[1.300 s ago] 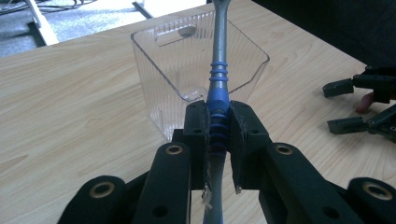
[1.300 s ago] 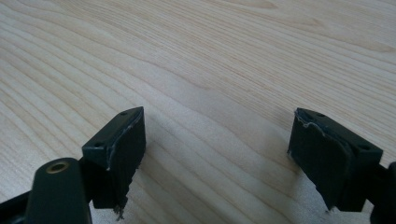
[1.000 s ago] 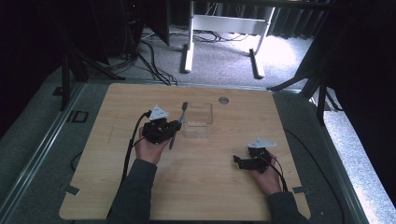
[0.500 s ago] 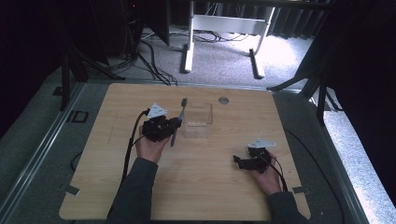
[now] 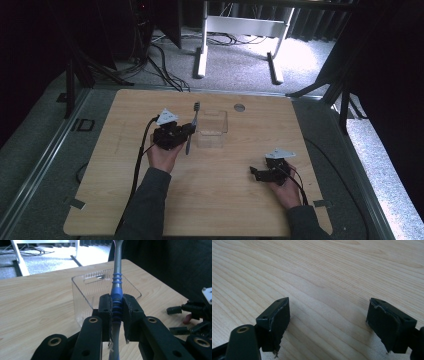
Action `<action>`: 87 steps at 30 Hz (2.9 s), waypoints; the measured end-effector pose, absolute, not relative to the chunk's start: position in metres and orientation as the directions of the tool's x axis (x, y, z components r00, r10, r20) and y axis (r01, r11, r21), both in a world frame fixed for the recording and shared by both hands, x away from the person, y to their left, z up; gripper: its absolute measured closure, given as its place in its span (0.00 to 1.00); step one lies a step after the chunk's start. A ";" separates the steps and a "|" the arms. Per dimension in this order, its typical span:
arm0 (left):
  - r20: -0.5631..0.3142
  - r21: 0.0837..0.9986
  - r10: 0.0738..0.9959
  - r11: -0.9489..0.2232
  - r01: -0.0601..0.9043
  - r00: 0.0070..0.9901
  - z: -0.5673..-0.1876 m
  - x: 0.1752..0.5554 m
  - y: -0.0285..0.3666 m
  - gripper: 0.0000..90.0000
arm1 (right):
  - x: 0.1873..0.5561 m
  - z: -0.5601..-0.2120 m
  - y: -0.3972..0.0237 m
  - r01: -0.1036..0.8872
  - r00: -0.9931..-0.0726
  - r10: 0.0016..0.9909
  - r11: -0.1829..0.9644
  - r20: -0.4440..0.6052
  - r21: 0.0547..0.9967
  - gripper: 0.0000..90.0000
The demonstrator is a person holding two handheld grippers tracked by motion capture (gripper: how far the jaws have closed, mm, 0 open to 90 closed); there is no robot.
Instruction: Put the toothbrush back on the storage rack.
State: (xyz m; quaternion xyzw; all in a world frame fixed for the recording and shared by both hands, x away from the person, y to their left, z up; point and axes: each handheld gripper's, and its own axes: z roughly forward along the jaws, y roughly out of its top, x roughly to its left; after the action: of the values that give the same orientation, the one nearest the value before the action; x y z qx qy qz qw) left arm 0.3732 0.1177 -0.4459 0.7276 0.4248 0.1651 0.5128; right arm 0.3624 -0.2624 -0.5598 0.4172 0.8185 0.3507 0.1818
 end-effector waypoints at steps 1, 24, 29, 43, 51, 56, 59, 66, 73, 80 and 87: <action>-0.197 0.889 0.787 -0.108 0.445 0.584 -0.446 0.373 0.117 0.87 | 0.362 -0.560 -0.262 0.555 -0.586 0.810 0.406 -0.005 0.726 0.21; -0.217 0.920 0.781 -0.037 0.389 0.586 -0.446 0.377 0.115 0.87 | 0.362 -0.560 -0.262 0.557 -0.585 0.811 0.404 -0.003 0.725 0.21; -0.227 0.921 0.776 -0.025 0.389 0.588 -0.447 0.378 0.116 0.87 | 0.362 -0.560 -0.262 0.557 -0.585 0.811 0.405 -0.004 0.725 0.21; -0.254 0.925 0.768 0.016 0.379 0.588 -0.449 0.381 0.111 0.87 | 0.362 -0.560 -0.262 0.556 -0.585 0.811 0.405 -0.005 0.726 0.21; -0.268 0.930 0.765 0.047 0.364 0.586 -0.451 0.384 0.108 0.87 | 0.362 -0.560 -0.262 0.556 -0.585 0.811 0.405 -0.004 0.725 0.21; -0.288 0.930 0.761 0.078 0.359 0.581 -0.450 0.385 0.106 0.87 | 0.362 -0.560 -0.262 0.556 -0.585 0.811 0.405 -0.005 0.726 0.21; -0.282 0.932 0.768 0.076 0.356 0.575 -0.449 0.386 0.104 0.87 | 0.362 -0.560 -0.262 0.556 -0.585 0.811 0.405 -0.004 0.725 0.21; -0.275 0.938 0.785 0.091 0.335 0.556 -0.446 0.389 0.099 0.87 | 0.362 -0.560 -0.262 0.557 -0.585 0.811 0.406 -0.005 0.725 0.21; -0.285 0.938 0.788 0.112 0.328 0.545 -0.444 0.393 0.096 0.87 | 0.362 -0.560 -0.262 0.556 -0.585 0.811 0.406 -0.005 0.726 0.21; -0.286 0.940 0.795 0.126 0.316 0.535 -0.446 0.395 0.094 0.87 | 0.362 -0.560 -0.262 0.556 -0.585 0.811 0.406 -0.005 0.725 0.21; -0.274 0.949 0.797 0.132 0.287 0.539 -0.447 0.397 0.091 0.87 | 0.362 -0.560 -0.262 0.556 -0.585 0.811 0.406 -0.005 0.726 0.21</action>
State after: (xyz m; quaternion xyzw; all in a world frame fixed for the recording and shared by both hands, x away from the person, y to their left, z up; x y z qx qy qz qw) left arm 0.3967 0.0909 -0.4467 0.6252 0.4335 0.2070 0.6151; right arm 0.3623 -0.2624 -0.5598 0.4174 0.8184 0.3506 0.1817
